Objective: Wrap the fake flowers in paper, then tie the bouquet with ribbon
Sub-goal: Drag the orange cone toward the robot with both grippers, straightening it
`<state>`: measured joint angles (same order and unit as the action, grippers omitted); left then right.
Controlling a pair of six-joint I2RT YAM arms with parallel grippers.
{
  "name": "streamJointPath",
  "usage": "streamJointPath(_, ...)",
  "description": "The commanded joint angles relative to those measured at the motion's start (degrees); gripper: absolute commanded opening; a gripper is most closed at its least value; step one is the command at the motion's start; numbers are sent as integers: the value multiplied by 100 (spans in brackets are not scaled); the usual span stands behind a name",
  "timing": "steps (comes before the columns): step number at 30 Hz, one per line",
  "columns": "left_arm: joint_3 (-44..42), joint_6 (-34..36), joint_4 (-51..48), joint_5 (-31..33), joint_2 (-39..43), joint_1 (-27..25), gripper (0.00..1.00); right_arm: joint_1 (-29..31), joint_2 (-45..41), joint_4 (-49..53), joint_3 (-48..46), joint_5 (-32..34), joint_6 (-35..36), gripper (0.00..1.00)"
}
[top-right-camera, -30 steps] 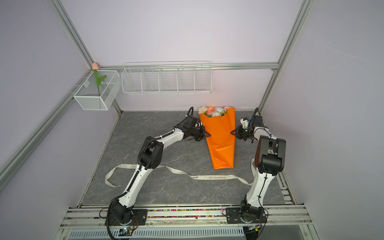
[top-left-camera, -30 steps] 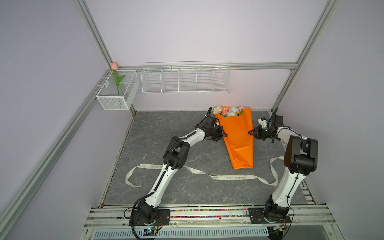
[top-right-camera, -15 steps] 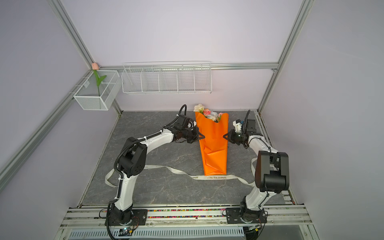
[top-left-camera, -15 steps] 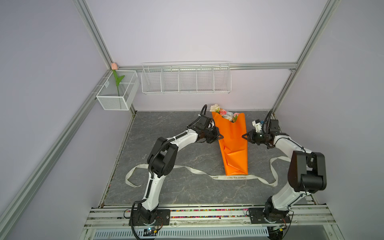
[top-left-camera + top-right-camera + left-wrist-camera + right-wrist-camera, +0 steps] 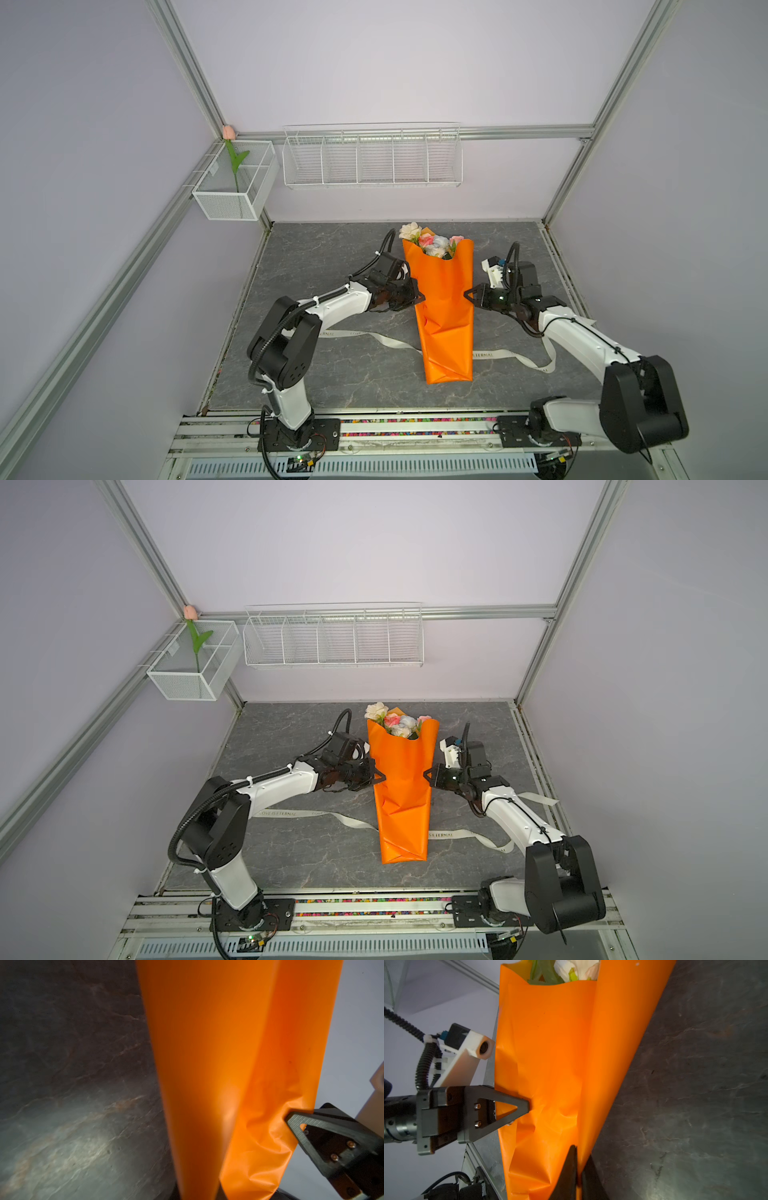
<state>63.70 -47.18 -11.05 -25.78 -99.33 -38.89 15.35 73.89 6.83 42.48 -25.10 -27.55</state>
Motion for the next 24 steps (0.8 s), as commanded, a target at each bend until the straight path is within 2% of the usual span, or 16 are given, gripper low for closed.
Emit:
streamJointPath(1,-574,244,103,214,446,21,0,395,-340,-250,-340,556,-350,10)
streamJointPath(13,-2469,318,173,566,2003,9,0,2267,-958,-378,-1218,2127,-1140,11)
streamJointPath(21,-2829,291,513,524,1770,-2,0,2675,-339,-439,-1336,2452,-1330,12)
streamJointPath(24,-2827,345,726,581,1298,9,0,2676,6,-363,-1303,2692,-1371,11)
